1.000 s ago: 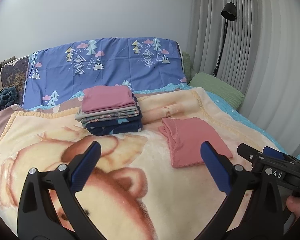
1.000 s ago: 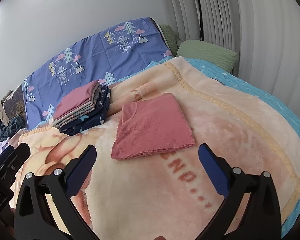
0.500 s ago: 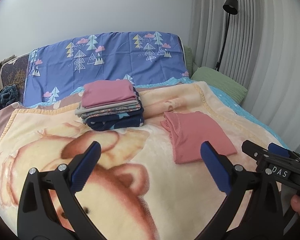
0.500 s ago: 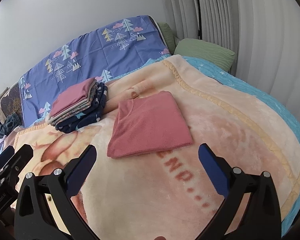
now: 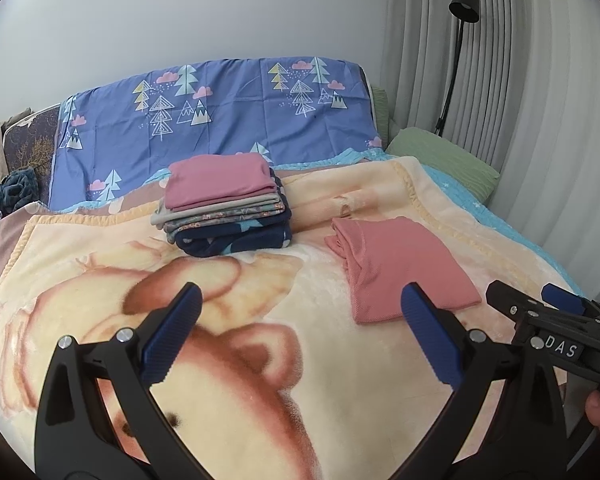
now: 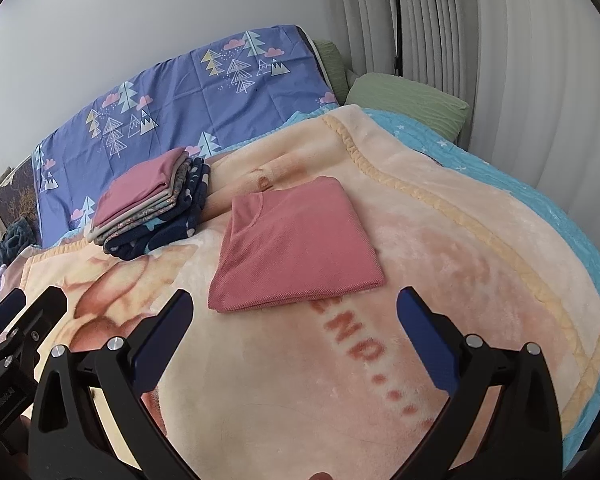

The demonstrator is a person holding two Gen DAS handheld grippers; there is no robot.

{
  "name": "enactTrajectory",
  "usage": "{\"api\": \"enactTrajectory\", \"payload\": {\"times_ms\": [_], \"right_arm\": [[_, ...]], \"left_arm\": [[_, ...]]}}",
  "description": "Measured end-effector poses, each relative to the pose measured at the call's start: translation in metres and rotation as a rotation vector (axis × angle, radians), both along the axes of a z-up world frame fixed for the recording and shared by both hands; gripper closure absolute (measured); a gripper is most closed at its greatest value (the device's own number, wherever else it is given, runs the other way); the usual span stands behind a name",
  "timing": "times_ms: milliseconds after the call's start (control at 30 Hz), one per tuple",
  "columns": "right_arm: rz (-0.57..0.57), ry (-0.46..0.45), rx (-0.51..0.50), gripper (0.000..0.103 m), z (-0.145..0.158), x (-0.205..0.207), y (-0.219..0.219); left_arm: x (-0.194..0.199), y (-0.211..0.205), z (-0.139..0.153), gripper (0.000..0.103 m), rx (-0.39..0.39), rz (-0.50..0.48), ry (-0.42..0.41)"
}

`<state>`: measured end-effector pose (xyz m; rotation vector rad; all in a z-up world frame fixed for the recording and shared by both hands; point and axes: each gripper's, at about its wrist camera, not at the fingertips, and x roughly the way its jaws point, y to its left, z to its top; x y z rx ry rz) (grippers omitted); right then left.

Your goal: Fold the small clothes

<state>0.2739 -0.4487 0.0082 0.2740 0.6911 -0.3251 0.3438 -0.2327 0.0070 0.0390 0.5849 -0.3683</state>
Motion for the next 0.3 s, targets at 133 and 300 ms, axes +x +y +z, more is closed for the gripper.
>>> {"api": "enactTrajectory", "payload": {"times_ms": [133,300], "right_arm": [[-0.003,0.001,-0.002,0.001,-0.0005,0.0007,0.0003],[-0.003,0.001,-0.004,0.001,-0.0002,0.0,0.0003]], "left_arm": [[0.0028,-0.0023,-0.0021,0.002,0.013,0.002,0.012],[0.0037,-0.0022,-0.003,0.002,0.008,-0.01,0.023]]}}
